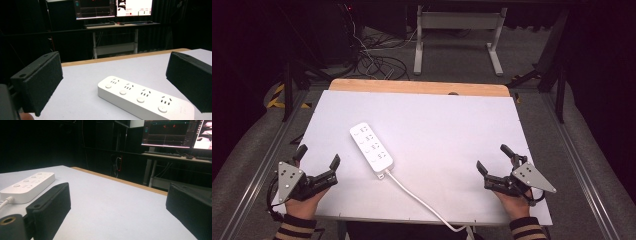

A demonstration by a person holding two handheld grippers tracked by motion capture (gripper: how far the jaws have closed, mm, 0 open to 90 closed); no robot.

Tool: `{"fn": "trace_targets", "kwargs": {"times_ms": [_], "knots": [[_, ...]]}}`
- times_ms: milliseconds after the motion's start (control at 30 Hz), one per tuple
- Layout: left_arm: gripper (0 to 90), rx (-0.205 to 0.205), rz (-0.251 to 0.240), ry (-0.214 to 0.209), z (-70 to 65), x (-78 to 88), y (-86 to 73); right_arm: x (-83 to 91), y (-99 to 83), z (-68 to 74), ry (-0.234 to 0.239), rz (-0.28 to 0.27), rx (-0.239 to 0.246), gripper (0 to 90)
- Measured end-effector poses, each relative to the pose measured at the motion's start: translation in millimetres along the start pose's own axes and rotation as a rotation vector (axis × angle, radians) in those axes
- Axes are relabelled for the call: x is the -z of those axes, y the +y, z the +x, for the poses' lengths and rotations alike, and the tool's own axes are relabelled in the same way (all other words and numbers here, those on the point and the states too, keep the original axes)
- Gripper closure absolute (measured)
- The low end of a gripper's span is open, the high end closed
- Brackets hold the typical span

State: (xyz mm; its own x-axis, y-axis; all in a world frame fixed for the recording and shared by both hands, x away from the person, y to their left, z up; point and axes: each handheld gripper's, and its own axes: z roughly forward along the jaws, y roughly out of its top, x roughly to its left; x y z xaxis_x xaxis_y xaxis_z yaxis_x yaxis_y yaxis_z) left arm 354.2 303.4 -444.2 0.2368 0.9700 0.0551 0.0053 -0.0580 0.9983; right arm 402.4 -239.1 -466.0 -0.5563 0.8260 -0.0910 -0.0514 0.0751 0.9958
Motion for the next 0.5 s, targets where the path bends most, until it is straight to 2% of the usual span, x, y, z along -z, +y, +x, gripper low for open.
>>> {"fn": "trace_targets", "kwargs": {"times_ms": [500], "knots": [[1.9, 0.000, 0.012, -0.011, 0.2, -0.7, -0.1, -0.4, -0.1, -0.1, 0.001, 0.001, 0.001, 6.4]]}}
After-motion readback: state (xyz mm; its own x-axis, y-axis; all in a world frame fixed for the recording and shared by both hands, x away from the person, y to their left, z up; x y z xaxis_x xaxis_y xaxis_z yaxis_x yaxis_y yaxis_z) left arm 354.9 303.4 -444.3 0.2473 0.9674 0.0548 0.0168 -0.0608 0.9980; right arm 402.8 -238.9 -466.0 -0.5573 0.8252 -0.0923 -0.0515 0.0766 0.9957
